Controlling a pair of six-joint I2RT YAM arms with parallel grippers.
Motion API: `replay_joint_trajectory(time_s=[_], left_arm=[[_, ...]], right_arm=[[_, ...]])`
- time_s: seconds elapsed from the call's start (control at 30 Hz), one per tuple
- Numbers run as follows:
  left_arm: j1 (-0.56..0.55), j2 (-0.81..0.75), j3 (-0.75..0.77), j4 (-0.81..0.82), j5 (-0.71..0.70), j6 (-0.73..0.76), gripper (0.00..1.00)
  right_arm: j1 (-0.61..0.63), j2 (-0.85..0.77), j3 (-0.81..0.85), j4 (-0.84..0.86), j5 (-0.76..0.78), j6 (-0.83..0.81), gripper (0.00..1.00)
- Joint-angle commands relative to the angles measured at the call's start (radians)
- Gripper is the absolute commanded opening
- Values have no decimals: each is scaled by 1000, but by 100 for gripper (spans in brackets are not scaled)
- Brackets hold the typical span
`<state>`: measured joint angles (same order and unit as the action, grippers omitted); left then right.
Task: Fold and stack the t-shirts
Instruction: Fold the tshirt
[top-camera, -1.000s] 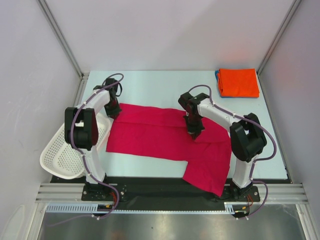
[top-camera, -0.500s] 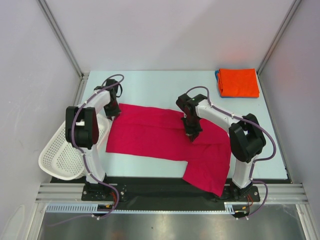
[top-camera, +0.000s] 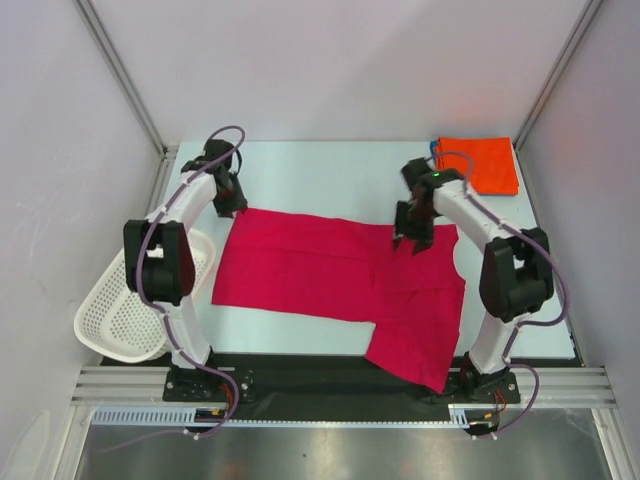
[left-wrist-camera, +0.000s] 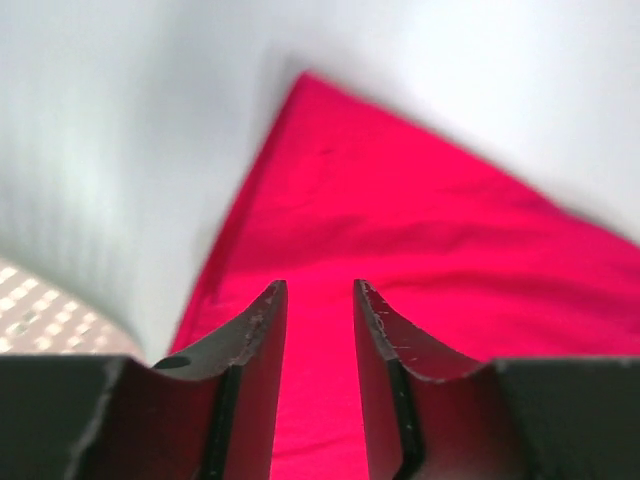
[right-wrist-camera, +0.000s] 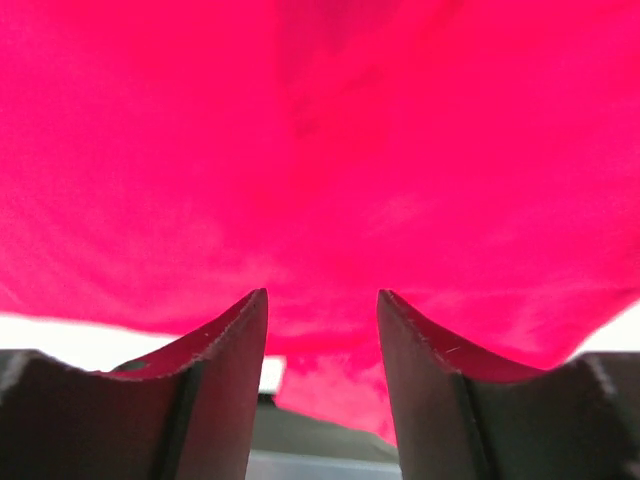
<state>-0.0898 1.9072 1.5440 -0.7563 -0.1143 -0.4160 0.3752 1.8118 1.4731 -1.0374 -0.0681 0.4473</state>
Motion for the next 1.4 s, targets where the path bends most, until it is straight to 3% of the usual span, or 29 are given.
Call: replay_joint_trajectory(time_s=[0.0, 0.13, 0.37, 0.63, 1.23, 1.37], left_arm=[[-31, 12, 53, 67, 143, 31, 37], [-31, 88, 100, 61, 174, 23, 27], [-27, 184, 177, 49, 215, -21, 28], [2, 225, 182, 60, 246, -59, 28], [44, 349, 249, 28, 226, -52, 24], [47, 366, 252, 26, 216, -60, 25]], right_arm=[[-143, -55, 36, 83, 27, 59, 54], [-330, -49, -16, 197, 5, 74, 54], [-515, -39, -120, 342, -142, 205, 54], [-535, 26, -123, 490, -130, 205, 59], [-545, 165, -86, 577, -145, 203, 41], [-555, 164, -91, 565, -118, 191, 33]])
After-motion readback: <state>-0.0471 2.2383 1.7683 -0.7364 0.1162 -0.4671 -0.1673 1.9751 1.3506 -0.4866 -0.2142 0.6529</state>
